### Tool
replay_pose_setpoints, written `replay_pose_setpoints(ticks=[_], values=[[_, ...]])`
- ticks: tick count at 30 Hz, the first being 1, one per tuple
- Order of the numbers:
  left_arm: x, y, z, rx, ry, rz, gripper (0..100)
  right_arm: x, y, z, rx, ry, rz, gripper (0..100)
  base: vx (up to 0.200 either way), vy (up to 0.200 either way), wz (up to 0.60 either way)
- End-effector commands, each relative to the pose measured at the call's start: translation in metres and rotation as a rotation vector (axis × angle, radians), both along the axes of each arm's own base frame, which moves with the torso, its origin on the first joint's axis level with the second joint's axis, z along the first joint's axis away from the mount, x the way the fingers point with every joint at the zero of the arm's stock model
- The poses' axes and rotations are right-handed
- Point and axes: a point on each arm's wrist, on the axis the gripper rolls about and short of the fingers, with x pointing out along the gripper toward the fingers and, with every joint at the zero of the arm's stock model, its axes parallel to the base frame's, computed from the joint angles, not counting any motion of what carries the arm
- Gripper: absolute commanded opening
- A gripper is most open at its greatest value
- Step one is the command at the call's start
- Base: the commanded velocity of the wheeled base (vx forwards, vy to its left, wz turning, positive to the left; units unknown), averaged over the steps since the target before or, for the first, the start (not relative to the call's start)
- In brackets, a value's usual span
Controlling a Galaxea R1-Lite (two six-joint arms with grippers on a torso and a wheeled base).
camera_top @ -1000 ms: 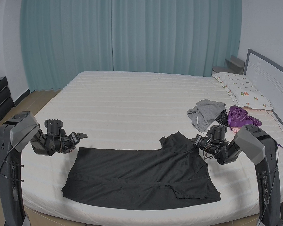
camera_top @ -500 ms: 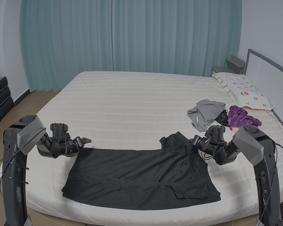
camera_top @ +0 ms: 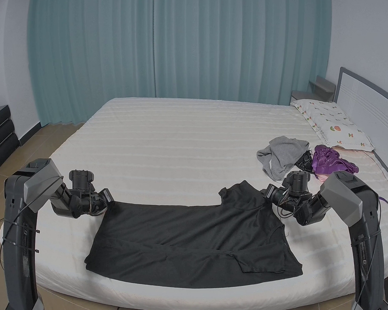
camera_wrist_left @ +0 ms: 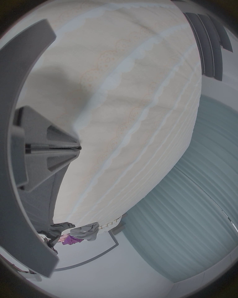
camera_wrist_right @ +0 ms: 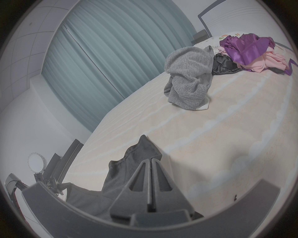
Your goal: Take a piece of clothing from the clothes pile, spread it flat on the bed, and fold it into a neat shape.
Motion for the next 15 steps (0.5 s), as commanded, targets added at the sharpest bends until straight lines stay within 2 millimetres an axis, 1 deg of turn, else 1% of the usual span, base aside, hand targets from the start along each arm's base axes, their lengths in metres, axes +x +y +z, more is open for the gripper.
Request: replay_pose_setpoints(ticks=[1,5,6,8,10,13,15], values=[[-0.001,0.003,0.011,-0.010,-0.030,0.017,0,0.001,-0.001,0.005,0.002,-0.010,-0.003,0,0.000,0.000,0.00],[-0.001,0.005,0.022,-0.041,-0.091,0.069,0,0.001,-0.003,0.008,0.003,-0.016,-0.008,0,0.000,0.000,0.00],[-0.003,0.009,0.028,-0.053,-0.116,0.090,0,0.001,-0.004,0.008,0.001,-0.015,-0.011,0,0.000,0.000,0.00],[-0.005,0.013,0.031,-0.053,-0.129,0.101,0,0.000,-0.005,0.006,-0.001,-0.006,-0.014,0,0.000,0.000,0.00],[-0.006,0.019,0.034,-0.054,-0.134,0.113,0,0.000,-0.005,0.006,-0.001,-0.008,-0.016,0,0.000,0.000,0.00],[-0.007,0.022,0.034,-0.053,-0.133,0.121,0,0.002,-0.006,0.009,0.000,-0.018,-0.021,0,0.000,0.000,0.00],[-0.007,0.026,0.033,-0.052,-0.131,0.130,0,0.003,-0.008,0.017,0.005,-0.043,-0.026,0,0.000,0.000,0.00]])
